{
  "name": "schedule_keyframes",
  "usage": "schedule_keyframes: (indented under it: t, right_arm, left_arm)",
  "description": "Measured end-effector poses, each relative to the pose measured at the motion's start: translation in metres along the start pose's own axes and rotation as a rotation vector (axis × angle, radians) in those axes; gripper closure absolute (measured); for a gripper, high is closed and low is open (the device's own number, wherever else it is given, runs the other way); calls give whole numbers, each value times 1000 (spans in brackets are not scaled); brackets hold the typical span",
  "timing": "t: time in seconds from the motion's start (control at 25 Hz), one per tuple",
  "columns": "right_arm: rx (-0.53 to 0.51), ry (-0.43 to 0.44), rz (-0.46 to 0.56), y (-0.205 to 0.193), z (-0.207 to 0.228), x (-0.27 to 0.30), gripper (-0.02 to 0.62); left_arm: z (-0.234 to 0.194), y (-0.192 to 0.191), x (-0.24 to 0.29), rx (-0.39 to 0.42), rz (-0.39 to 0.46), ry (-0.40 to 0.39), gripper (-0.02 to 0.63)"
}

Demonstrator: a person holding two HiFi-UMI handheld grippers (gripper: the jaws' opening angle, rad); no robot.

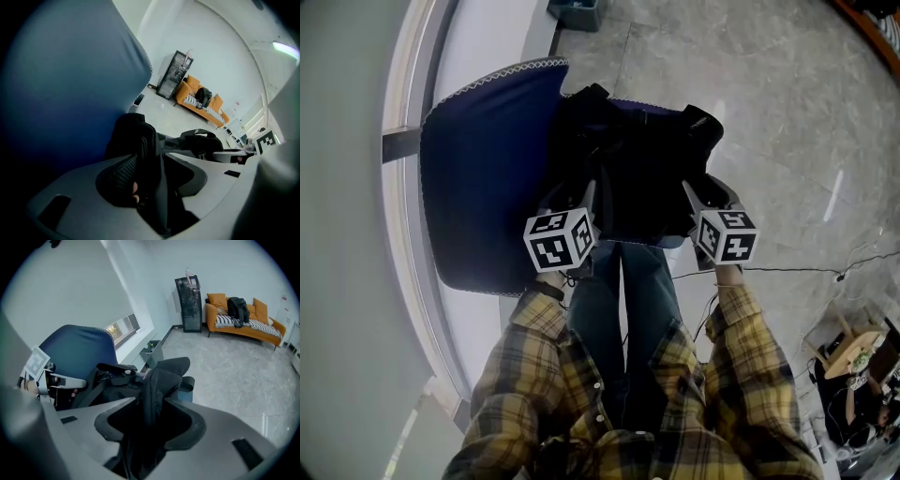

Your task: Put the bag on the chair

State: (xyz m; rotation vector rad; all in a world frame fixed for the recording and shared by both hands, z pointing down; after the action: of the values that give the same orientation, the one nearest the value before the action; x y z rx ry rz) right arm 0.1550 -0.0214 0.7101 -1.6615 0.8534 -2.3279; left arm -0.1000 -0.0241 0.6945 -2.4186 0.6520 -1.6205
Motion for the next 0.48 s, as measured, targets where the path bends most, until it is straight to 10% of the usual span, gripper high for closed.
schedule_keyframes:
  t: [0.48]
  right_arm:
    - [10,-74,92,17,-1,-31,354]
  left_arm:
    - [20,11,-21,80,48,-37,377]
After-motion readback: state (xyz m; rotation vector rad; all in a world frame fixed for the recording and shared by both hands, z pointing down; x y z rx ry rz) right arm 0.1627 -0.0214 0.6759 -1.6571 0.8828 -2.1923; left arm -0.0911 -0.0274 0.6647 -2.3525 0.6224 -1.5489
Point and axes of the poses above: the fingertips, and each gripper's own axes: x forward along the fingers, z to its right, y out of its top, the point moved 4 cm from there along -x, backward along the fingers, and after that the axes turned 10 degrees about -x, right-handed, at the moved point
